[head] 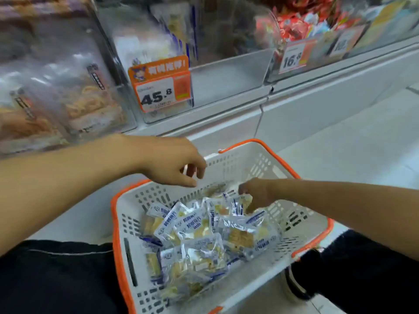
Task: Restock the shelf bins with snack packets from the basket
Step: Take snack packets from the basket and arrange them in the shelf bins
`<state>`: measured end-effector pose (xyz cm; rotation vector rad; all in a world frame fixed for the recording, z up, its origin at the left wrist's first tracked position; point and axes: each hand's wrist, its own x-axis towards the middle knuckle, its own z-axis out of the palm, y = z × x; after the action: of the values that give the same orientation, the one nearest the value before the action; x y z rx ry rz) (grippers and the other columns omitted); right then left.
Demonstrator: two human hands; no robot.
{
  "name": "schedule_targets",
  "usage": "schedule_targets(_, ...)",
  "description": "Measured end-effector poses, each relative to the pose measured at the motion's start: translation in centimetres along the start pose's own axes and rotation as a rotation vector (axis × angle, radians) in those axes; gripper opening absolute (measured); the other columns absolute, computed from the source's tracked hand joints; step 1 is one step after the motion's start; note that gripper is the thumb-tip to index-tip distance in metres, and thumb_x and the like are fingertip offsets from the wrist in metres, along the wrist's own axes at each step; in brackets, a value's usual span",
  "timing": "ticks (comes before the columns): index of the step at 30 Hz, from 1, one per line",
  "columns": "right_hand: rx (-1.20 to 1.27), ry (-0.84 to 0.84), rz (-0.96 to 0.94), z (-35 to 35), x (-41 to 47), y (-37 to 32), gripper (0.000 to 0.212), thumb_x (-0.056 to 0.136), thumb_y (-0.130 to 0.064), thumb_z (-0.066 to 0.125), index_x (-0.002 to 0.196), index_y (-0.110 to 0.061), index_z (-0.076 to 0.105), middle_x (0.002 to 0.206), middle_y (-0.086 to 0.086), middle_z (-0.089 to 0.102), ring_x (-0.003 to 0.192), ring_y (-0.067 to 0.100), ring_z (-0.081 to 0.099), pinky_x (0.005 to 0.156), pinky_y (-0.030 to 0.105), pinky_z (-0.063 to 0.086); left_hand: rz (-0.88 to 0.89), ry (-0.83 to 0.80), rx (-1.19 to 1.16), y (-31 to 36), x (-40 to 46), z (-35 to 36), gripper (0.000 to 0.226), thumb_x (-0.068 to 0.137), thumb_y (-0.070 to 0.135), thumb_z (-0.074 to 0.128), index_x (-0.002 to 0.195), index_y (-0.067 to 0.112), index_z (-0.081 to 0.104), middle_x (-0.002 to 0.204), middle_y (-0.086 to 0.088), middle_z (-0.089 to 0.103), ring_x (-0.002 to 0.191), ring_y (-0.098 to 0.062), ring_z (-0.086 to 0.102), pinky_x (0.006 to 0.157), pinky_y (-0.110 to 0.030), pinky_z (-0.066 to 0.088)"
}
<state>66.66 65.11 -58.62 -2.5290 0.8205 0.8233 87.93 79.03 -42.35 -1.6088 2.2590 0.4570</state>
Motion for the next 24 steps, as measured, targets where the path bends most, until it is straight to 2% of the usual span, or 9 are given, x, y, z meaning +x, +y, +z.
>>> schedule_targets(2,0.007,-0.243,0.156,5.6,0.2,1.5,0.089,0.084,-0.042,0.076,0.151,-0.006,0.03,0.151,0.016,0.038,0.137,0.031,0.04,0.109,0.036,0.036,-0.075,-0.287,0.004,0.8,0.7,1.2,0.04,0.094,0.052,0.055,0.129,0.031,0.057,0.113,0.015,0.064,0.088,-0.004,0.054,0.079,-0.019,0.04)
schedule_targets(4,0.047,-0.198,0.203,9.7,0.4,2.6,0.094,0.08,-0.042,0.08,0.151,-0.005,0.03,0.149,0.017,0.038,0.133,0.031,0.044,0.107,0.035,0.041,-0.12,-0.343,0.008,1.2,1.3,1.1,0.045,0.094,0.054,0.055,0.132,0.03,0.054,0.118,0.011,0.063,0.092,-0.007,0.055,0.081,-0.021,0.041)
schedule_targets(7,0.031,-0.08,0.193,12.2,1.2,3.1,0.087,0.079,-0.048,0.077,0.145,-0.009,0.036,0.137,0.014,0.039,0.111,0.033,0.058,0.093,0.039,0.051,-0.13,-0.227,-0.023,1.0,1.8,0.3,0.045,0.094,0.054,0.054,0.132,0.031,0.053,0.116,0.014,0.063,0.098,-0.008,0.057,0.083,-0.023,0.041)
schedule_targets(10,0.084,0.011,0.128,12.3,2.0,2.3,0.064,0.085,-0.048,0.071,0.136,-0.016,0.05,0.128,0.012,0.041,0.103,0.034,0.059,0.088,0.036,0.049,-0.127,-0.193,-0.05,0.7,2.0,0.1,0.044,0.094,0.054,0.054,0.131,0.032,0.054,0.115,0.015,0.063,0.099,-0.007,0.057,0.083,-0.023,0.041)
schedule_targets(13,0.175,0.041,0.088,12.4,3.0,1.3,0.029,0.085,-0.034,0.075,0.103,-0.015,0.062,0.103,0.005,0.054,0.089,0.025,0.055,0.072,0.031,0.043,-0.146,-0.259,-0.039,0.6,1.9,0.6,0.044,0.094,0.054,0.054,0.132,0.032,0.053,0.115,0.015,0.062,0.1,-0.008,0.056,0.084,-0.022,0.04)
schedule_targets(15,0.252,0.039,0.128,12.4,3.5,1.0,0.024,0.084,-0.027,0.076,0.08,-0.018,0.055,0.086,0.001,0.055,0.083,0.021,0.052,0.066,0.028,0.04,-0.152,-0.283,-0.03,0.5,1.7,1.0,0.044,0.093,0.055,0.053,0.132,0.032,0.053,0.112,0.016,0.061,0.099,-0.007,0.056,0.084,-0.022,0.041)
schedule_targets(20,0.27,-0.089,0.052,11.0,3.4,1.2,0.019,0.089,-0.028,0.073,0.089,-0.01,0.066,0.092,0.003,0.062,0.086,0.019,0.055,0.078,0.032,0.045,-0.148,-0.298,-0.055,0.0,1.3,1.3,0.044,0.093,0.054,0.054,0.131,0.032,0.054,0.111,0.017,0.062,0.101,-0.007,0.058,0.086,-0.022,0.043)
schedule_targets(22,0.333,-0.151,-0.007,8.5,2.8,0.8,0.016,0.091,-0.021,0.07,0.082,-0.008,0.065,0.085,0.007,0.062,0.077,0.019,0.054,0.072,0.033,0.046,-0.153,-0.287,-0.068,-0.4,1.2,1.3,0.046,0.092,0.054,0.056,0.132,0.031,0.053,0.114,0.016,0.063,0.101,-0.007,0.058,0.086,-0.023,0.043)
schedule_targets(24,0.579,-0.237,-0.028,3.6,1.3,-0.1,0.017,0.094,-0.013,0.065,0.078,-0.008,0.063,0.075,0.01,0.062,0.065,0.02,0.055,0.062,0.031,0.049,-0.174,-0.267,-0.101,-0.9,0.9,1.5,0.056,0.087,0.056,0.062,0.136,0.032,0.049,0.124,0.015,0.059,0.103,-0.007,0.057,0.086,-0.023,0.042)
